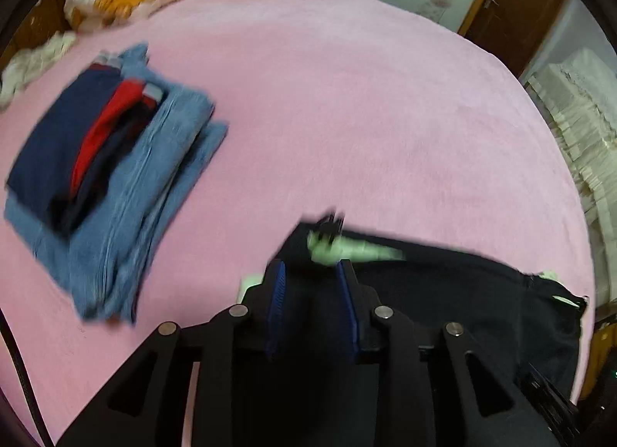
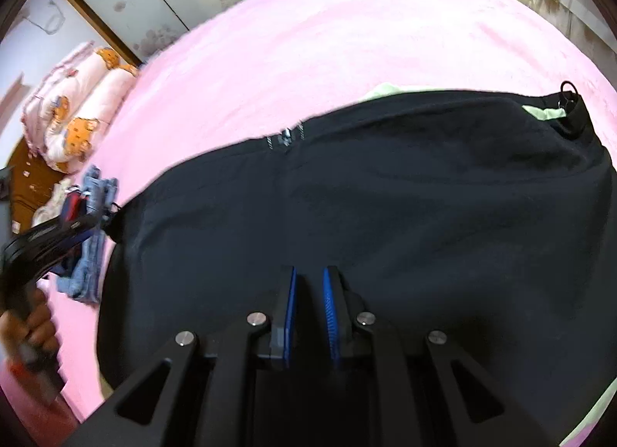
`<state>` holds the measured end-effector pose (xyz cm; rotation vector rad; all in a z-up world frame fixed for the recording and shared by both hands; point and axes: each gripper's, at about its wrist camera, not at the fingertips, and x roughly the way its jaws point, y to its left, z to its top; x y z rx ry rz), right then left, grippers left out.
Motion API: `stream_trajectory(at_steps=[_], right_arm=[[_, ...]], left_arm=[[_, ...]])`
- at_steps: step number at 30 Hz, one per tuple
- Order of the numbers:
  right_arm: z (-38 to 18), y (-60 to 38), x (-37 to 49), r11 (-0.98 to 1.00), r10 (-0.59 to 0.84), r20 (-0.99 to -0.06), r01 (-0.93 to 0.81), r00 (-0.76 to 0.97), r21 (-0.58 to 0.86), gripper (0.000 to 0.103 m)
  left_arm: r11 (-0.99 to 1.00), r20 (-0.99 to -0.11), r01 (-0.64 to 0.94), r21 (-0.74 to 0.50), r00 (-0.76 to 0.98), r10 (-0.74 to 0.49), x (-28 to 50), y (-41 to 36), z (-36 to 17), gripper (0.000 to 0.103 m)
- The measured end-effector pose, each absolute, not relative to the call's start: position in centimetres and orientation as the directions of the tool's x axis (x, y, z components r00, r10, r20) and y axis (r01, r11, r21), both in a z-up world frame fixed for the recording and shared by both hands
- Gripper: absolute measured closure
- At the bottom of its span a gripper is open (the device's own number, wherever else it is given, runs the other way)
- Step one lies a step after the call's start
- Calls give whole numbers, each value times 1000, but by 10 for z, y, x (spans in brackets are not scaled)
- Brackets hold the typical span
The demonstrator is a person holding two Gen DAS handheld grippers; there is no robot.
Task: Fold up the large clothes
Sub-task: 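Smooth the black folded jacket flat with both grippers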
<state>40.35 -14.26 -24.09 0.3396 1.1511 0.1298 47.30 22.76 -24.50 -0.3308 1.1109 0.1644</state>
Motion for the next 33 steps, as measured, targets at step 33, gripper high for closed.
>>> stream_trajectory(at_steps=[33], right_arm=[[-281,-164,441,809,541,-728,-24,422,587,103]], left_arm=[[928,-856,-48,-370,406,-321,480,71,-310,72]])
